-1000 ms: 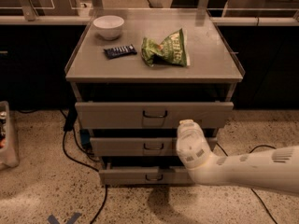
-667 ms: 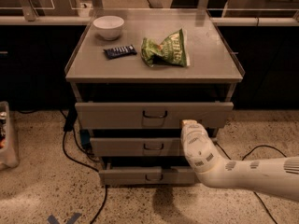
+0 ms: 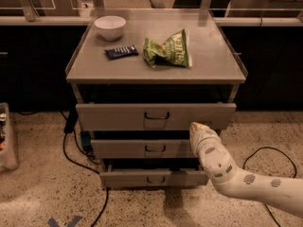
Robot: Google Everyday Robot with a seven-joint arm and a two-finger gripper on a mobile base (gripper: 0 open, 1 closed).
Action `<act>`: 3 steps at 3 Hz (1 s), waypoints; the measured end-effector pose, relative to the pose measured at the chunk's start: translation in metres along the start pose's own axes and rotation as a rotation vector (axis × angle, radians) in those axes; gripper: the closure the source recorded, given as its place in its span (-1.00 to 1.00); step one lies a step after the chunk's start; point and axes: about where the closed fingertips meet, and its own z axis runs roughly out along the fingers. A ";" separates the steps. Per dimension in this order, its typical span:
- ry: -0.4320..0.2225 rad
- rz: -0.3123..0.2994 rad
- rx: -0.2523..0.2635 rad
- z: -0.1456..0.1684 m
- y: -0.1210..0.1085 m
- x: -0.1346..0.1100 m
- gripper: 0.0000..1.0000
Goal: Close top drawer
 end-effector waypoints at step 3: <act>0.029 -0.104 -0.037 0.025 0.015 -0.003 1.00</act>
Offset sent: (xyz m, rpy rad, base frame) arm 0.0095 0.0043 -0.0195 -0.1184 0.0572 0.0088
